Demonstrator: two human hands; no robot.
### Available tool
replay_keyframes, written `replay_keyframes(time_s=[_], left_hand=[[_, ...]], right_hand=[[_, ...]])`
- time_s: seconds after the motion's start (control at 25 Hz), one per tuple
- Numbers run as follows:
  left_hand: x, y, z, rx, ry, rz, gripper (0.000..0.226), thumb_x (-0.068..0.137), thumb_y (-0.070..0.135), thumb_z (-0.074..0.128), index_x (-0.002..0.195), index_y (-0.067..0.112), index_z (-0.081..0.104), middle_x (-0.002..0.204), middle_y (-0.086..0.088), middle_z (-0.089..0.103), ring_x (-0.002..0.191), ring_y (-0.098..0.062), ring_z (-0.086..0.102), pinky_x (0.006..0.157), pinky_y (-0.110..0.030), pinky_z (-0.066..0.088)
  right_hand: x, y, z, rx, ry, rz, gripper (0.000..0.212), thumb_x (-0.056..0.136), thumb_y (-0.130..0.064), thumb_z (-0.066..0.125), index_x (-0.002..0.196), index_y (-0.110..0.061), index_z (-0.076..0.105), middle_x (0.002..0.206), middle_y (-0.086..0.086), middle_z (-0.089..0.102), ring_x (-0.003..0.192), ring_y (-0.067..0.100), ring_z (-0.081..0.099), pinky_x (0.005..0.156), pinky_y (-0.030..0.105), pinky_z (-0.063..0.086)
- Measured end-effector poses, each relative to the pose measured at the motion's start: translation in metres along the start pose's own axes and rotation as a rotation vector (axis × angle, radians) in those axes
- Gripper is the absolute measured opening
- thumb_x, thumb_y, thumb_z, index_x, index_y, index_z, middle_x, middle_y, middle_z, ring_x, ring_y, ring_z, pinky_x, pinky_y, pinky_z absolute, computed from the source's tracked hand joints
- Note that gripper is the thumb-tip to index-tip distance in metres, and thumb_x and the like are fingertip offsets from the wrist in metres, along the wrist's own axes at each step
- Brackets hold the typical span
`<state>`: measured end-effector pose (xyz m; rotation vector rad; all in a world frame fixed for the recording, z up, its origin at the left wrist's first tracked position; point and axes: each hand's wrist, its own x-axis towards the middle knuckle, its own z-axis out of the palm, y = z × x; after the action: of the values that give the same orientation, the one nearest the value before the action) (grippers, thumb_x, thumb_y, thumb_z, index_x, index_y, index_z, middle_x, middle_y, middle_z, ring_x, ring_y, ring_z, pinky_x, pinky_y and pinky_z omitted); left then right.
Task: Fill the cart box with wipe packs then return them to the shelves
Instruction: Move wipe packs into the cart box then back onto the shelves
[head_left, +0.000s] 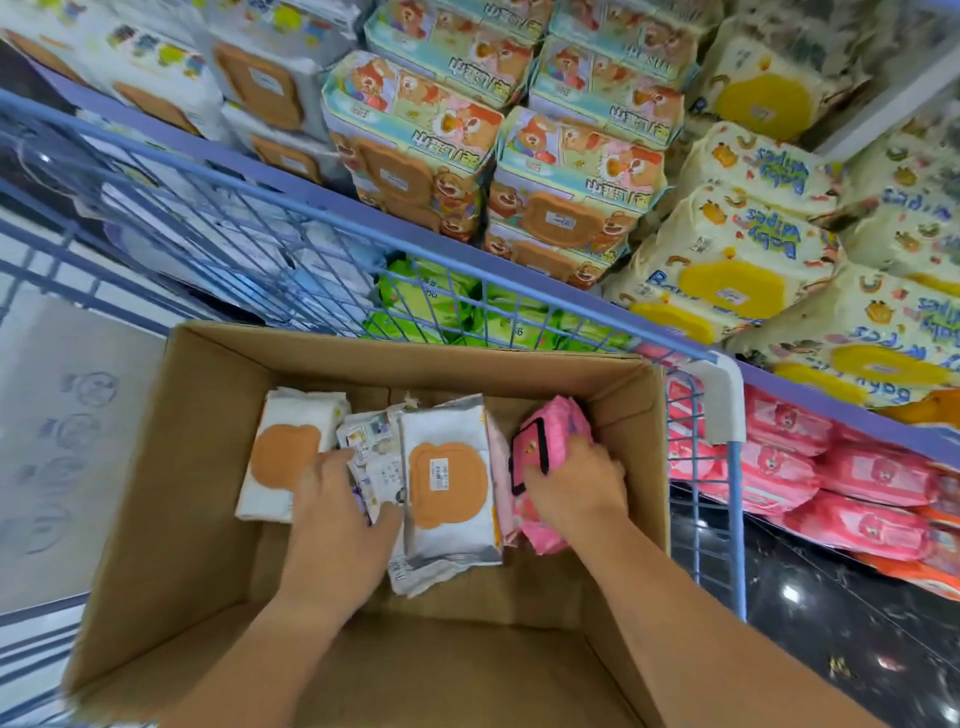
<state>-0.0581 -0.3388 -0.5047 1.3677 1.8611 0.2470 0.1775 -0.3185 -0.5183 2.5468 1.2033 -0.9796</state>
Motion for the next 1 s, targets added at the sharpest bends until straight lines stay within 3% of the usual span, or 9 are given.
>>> replay_keyframes(time_s=[0.12,0.2,0.4,0.56,0.64,0.72,0.8,0.88,1.0], left_hand=[[0.002,0.010,0.013,-0.125,-0.113,0.001,0.063,0.086,0.027,0.073,0.142,0.024,0.043,0.135,0.007,0.048,0.126,-0.016,0.052,0.101,-0.031,0.043],[0.006,0.015,0.022,-0.255,-0.148,-0.078,0.066,0.077,0.042,0.078,0.135,0.031,0.047,0.129,0.007,0.059,0.118,-0.015,0.060,0.101,-0.036,0.051],[0.019,0.008,0.027,-0.237,-0.307,-0.202,0.079,0.083,0.040,0.081,0.143,0.014,0.037,0.134,-0.007,0.057,0.125,-0.028,0.057,0.104,-0.039,0.046],[-0.002,0.035,-0.004,-0.213,-0.304,-0.246,0.097,0.080,0.050,0.079,0.152,0.008,0.031,0.150,-0.013,0.047,0.135,-0.030,0.049,0.110,-0.040,0.042],[-0.032,0.074,-0.034,-0.349,-0.223,-0.200,0.079,0.090,0.047,0.072,0.152,0.011,0.039,0.140,-0.008,0.053,0.125,-0.025,0.054,0.101,-0.036,0.045],[-0.077,0.129,-0.073,-0.698,-0.393,-0.186,0.053,0.093,0.052,0.060,0.136,0.021,0.057,0.106,0.000,0.062,0.090,-0.018,0.060,0.077,-0.033,0.046],[-0.116,0.178,-0.100,-0.893,-0.667,-0.144,0.055,0.083,0.068,0.051,0.113,0.026,0.070,0.089,0.001,0.070,0.074,-0.017,0.063,0.070,-0.034,0.047],[-0.148,0.221,-0.115,-0.921,-0.768,-0.013,0.062,0.078,0.070,0.062,0.117,0.023,0.070,0.102,-0.004,0.077,0.084,-0.022,0.071,0.072,-0.038,0.053],[-0.189,0.275,-0.117,-0.807,-0.782,0.193,0.077,0.070,0.034,0.085,0.137,0.018,0.052,0.123,-0.007,0.074,0.103,-0.026,0.074,0.073,-0.040,0.061]], right_hand=[[-0.018,0.015,0.006,0.238,-0.053,-0.031,0.051,0.087,-0.040,0.066,0.130,-0.014,0.059,0.122,0.017,0.052,0.109,0.036,0.059,0.101,0.036,0.046],[-0.022,0.016,0.014,0.374,-0.093,0.094,0.066,0.081,-0.038,0.075,0.134,-0.011,0.048,0.128,0.017,0.051,0.114,0.036,0.060,0.101,0.040,0.048],[-0.034,0.000,-0.003,0.573,-0.097,0.249,0.077,0.063,-0.038,0.086,0.120,-0.011,0.041,0.118,0.012,0.063,0.102,0.031,0.067,0.088,0.043,0.057],[-0.110,0.012,-0.063,0.663,-0.055,0.050,0.060,0.068,-0.030,0.088,0.111,-0.027,0.046,0.100,-0.007,0.063,0.088,0.017,0.068,0.077,0.035,0.057],[-0.156,0.024,-0.110,0.897,-0.122,-0.043,0.057,0.071,-0.017,0.090,0.115,-0.026,0.055,0.100,-0.005,0.072,0.083,0.016,0.074,0.069,0.033,0.061],[-0.195,0.041,-0.156,1.040,-0.204,-0.171,0.065,0.068,-0.014,0.092,0.122,-0.028,0.059,0.100,-0.010,0.077,0.088,0.014,0.076,0.067,0.033,0.061],[-0.222,0.057,-0.190,1.134,-0.233,-0.258,0.065,0.067,-0.015,0.089,0.122,-0.031,0.060,0.103,-0.013,0.077,0.092,0.017,0.076,0.067,0.037,0.062],[-0.241,0.074,-0.218,1.221,-0.180,-0.350,0.062,0.067,-0.013,0.081,0.122,-0.030,0.061,0.105,-0.007,0.077,0.092,0.018,0.076,0.064,0.037,0.062],[-0.259,0.101,-0.254,1.337,-0.056,-0.493,0.063,0.069,-0.009,0.077,0.126,-0.029,0.058,0.107,-0.002,0.077,0.091,0.017,0.076,0.062,0.034,0.060]])
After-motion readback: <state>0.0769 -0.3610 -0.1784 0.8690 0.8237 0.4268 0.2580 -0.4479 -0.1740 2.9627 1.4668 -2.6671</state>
